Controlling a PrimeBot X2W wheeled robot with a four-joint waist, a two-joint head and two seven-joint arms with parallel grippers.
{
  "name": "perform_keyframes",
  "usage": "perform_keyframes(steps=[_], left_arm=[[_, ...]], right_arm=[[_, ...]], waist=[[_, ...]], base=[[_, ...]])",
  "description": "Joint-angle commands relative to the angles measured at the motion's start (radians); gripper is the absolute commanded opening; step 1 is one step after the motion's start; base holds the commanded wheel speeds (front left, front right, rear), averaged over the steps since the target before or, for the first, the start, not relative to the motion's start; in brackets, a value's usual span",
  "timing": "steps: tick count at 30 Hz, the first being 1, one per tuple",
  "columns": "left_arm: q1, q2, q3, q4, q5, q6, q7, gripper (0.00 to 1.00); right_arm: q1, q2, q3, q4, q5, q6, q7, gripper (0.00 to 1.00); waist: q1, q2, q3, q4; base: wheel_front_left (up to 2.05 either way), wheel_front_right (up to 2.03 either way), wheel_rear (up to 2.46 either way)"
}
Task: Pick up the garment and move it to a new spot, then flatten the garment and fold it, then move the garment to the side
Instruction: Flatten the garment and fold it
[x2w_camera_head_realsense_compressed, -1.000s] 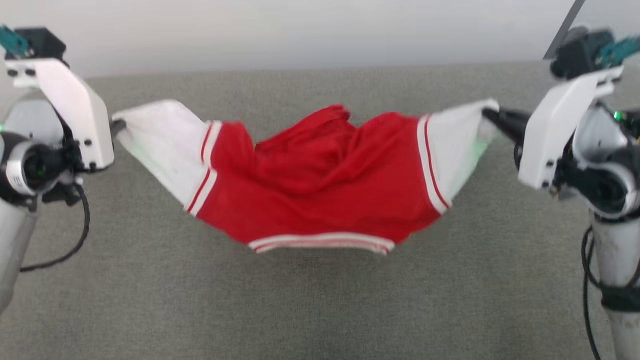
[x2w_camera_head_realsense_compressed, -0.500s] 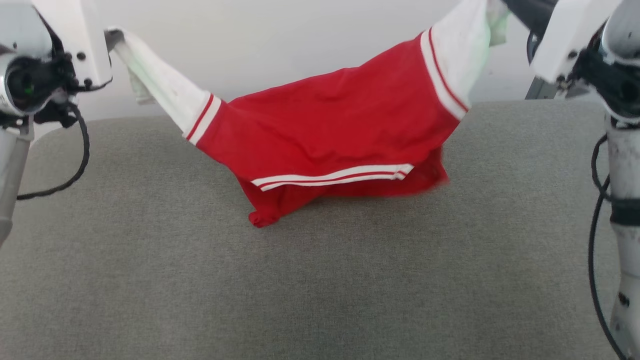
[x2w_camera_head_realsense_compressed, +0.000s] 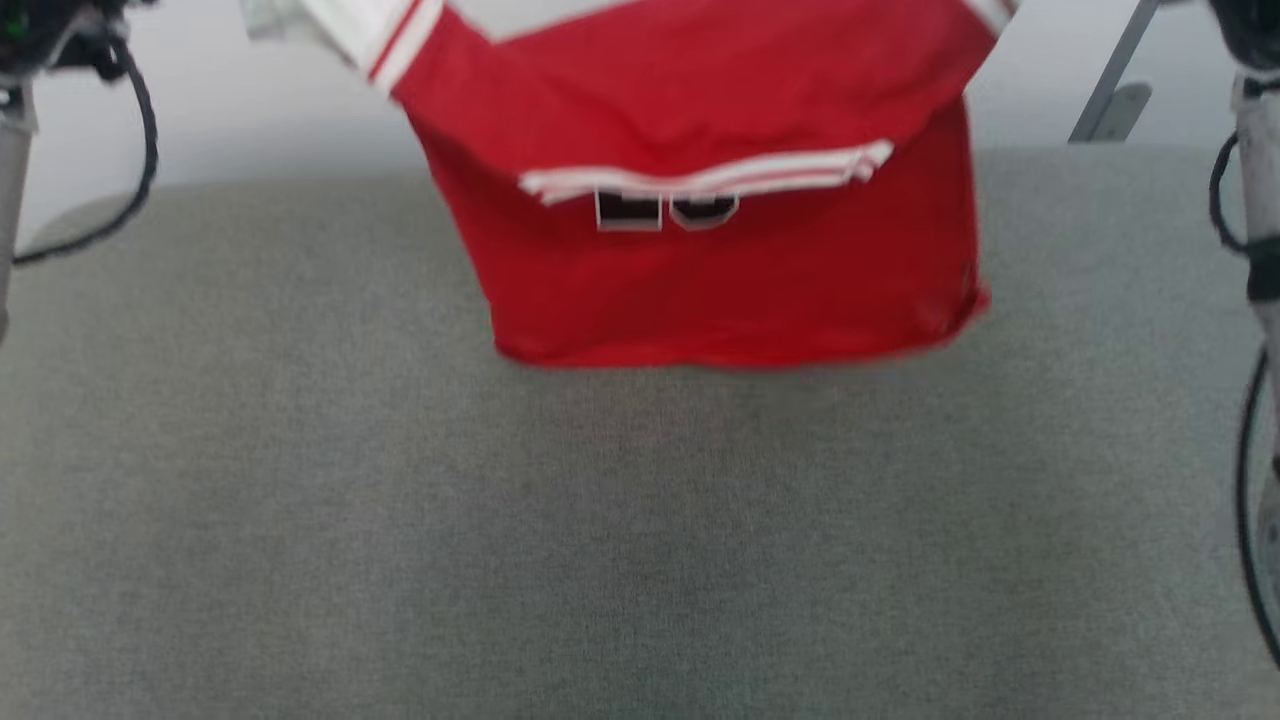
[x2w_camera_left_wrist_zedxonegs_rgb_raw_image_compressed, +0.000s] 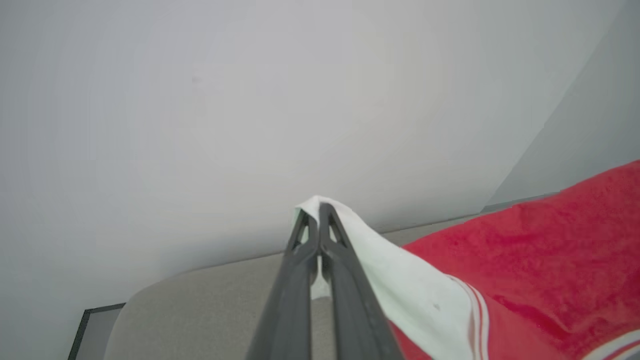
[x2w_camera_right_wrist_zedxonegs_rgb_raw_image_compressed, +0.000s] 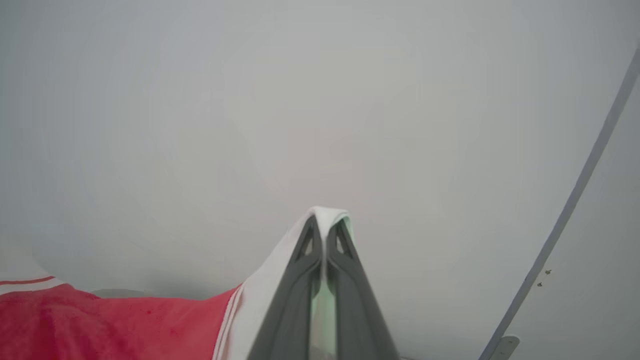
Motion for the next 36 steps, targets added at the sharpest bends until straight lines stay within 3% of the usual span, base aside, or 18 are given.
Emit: perform_keyframes(steps=[1,8,14,17,21,28,36], left_arm=[[-0.044,-0.008,0.007,0.026,0.01,-0.013,-0.035,0.0],[-0.208,-0.047,0.008,0.154,0.077,-0.064,-0.236,0.0],[-0.351,-0.073,-0.001,0.267,0.161,-0.095,-0.508,0.0],[-0.374,-0.082,-0.007,0.316,0.182,-0.11,-0.658,0.0],[-0.329,-0.099,-0.035,0.399,0.182,-0.133,-0.743,0.0],[-0.177,-0.122,-0.091,0.485,0.102,-0.143,-0.704,0.0],[0.029,-0.083,-0.21,0.421,-0.034,-0.143,-0.44,0.0]], right_arm=[[-0.042,0.008,0.011,0.038,-0.034,0.0,-0.062,0.0],[-0.205,0.013,-0.019,0.229,-0.177,0.0,-0.336,0.0],[-0.332,0.044,-0.082,0.368,-0.346,0.0,-0.629,0.0],[-0.351,0.058,-0.097,0.426,-0.414,0.0,-0.681,0.0],[-0.335,0.07,-0.087,0.515,-0.461,0.0,-0.696,0.0],[-0.243,0.093,-0.041,0.645,-0.413,0.0,-0.655,0.0],[-0.075,0.116,0.054,0.669,-0.222,0.0,-0.454,0.0]], waist=[[0.0,-0.0001,0.057,0.001],[0.0,-0.0001,0.176,0.011],[0.0,-0.0001,0.257,0.025],[0.0,-0.0001,0.279,0.036],[0.0,-0.0001,0.286,0.054],[0.0,-0.0001,0.266,0.08],[0.0,-0.0001,0.21,0.102]], base=[[0.0,0.0,0.0],[0.0,0.0,0.0],[0.0,0.0,0.0],[0.0,0.0,0.0],[0.0,0.0,0.0],[0.0,0.0,0.0],[0.0,0.0,0.0]])
